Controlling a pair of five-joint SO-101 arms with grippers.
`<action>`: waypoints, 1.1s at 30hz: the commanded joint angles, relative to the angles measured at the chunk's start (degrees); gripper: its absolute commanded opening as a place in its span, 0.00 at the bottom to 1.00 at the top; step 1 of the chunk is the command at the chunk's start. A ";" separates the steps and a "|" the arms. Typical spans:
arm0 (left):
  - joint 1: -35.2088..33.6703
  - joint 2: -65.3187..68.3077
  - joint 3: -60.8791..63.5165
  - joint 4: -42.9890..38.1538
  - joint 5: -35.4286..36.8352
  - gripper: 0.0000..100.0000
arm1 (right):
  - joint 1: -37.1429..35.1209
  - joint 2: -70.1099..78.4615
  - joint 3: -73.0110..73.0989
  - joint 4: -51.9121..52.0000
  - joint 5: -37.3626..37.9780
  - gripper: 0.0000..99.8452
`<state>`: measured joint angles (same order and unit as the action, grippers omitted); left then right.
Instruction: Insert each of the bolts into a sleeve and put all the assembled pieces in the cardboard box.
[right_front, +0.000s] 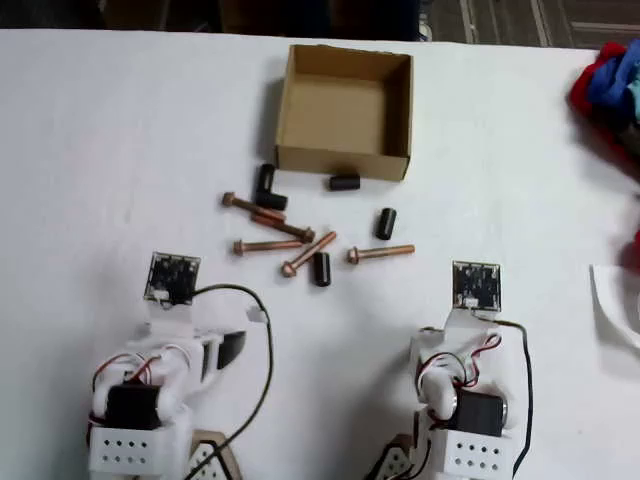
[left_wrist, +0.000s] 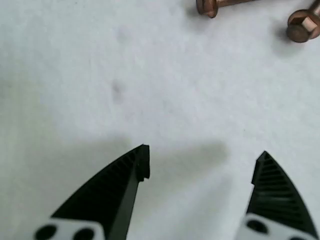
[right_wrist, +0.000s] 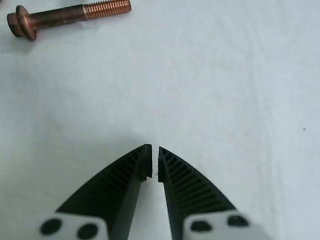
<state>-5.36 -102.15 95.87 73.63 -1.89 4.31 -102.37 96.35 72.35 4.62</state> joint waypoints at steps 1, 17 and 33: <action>-0.44 -0.44 1.27 -0.97 0.53 0.34 | 0.04 -0.57 0.62 0.13 -0.53 0.02; -0.44 -0.44 1.27 -0.97 0.53 0.34 | -0.13 -0.66 0.62 -19.12 13.36 0.02; -0.44 -0.44 1.27 -0.97 0.53 0.34 | -14.37 0.84 -18.81 -4.79 20.22 0.14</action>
<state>-5.36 -102.15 95.87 73.63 -1.89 -9.49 -102.55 82.29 67.08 24.22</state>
